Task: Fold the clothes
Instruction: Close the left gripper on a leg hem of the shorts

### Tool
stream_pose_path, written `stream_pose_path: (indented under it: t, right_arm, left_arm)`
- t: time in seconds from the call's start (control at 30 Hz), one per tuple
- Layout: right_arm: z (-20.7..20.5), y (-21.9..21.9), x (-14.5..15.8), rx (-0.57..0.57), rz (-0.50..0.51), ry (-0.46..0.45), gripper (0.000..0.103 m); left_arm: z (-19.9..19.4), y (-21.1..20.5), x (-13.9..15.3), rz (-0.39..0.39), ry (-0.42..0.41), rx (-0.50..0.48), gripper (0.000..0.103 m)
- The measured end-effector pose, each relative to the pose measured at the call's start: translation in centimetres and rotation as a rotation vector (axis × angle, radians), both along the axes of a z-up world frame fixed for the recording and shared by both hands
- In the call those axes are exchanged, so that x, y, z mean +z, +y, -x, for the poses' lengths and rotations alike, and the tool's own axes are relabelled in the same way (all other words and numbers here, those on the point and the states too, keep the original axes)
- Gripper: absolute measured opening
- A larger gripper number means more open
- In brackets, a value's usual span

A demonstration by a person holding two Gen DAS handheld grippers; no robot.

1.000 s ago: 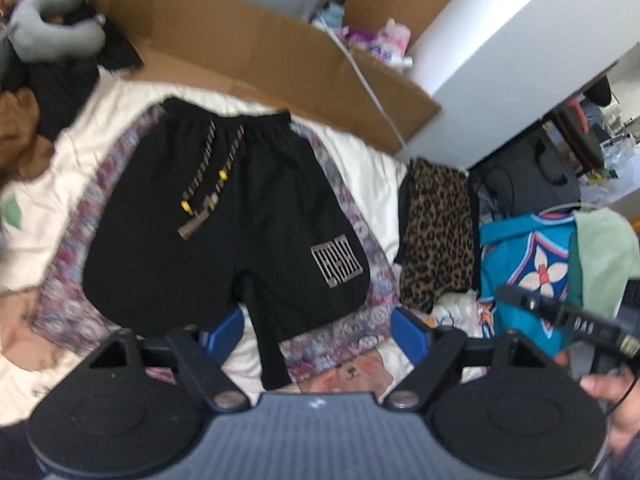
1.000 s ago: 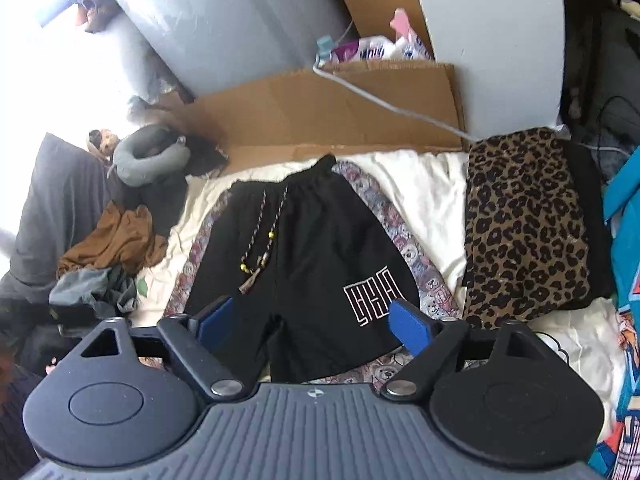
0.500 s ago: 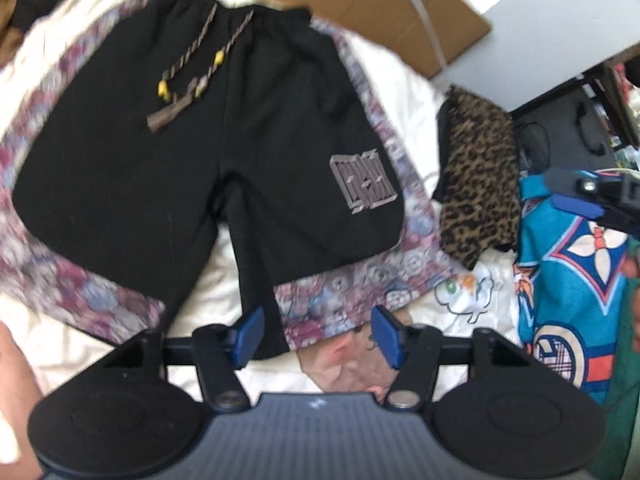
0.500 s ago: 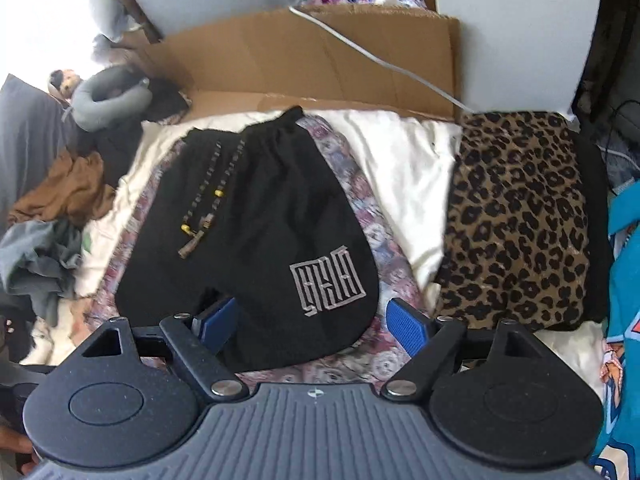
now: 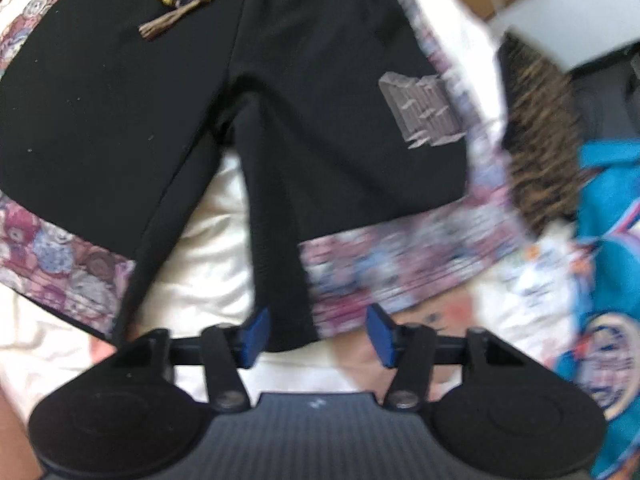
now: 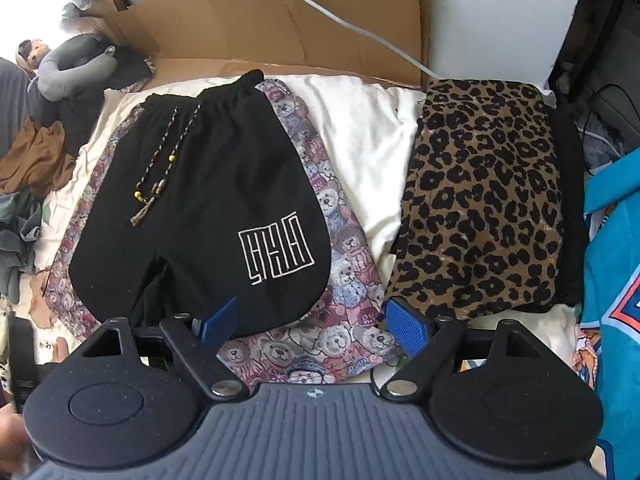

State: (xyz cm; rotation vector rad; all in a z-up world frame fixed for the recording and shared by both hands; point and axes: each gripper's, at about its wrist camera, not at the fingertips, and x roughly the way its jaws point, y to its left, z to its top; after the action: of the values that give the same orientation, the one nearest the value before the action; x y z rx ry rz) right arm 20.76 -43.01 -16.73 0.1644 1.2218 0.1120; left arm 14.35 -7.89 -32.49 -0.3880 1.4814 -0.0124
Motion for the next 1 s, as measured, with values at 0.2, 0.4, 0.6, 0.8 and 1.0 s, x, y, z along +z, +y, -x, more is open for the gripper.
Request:
stream_pose_path:
  t: [0.2,0.4,0.6,0.8,1.0]
  right_arm:
    - [-0.1,-0.2,-0.5,-0.006,-0.004,0.013,0.086]
    - [-0.7,-0.1,-1.2,0.006,0.001,0.031,0.086]
    - [-0.9,-0.3,-1.9,0.007,0.021,0.064,0.086]
    - [-0.8,-0.3,-1.7,0.014,0.024,0.062,0.086]
    - [-1.1,-2.1,-2.8,-0.057,-0.025,0.057,0.086]
  left_arm:
    - [0.0,-0.2,-2.4,-0.017,0.037,0.040,0.048]
    - [0.0,1.1,-2.9,0.004,0.037,0.098,0.008]
    - [0.8,2.4,-2.3,0.014,0.024,0.146,0.002]
    - [1.6,3.5,-1.2,-0.011,0.000,0.144,0.001]
    - [1.8,4.1,-0.9,-0.028,-0.020,0.142,0.001]
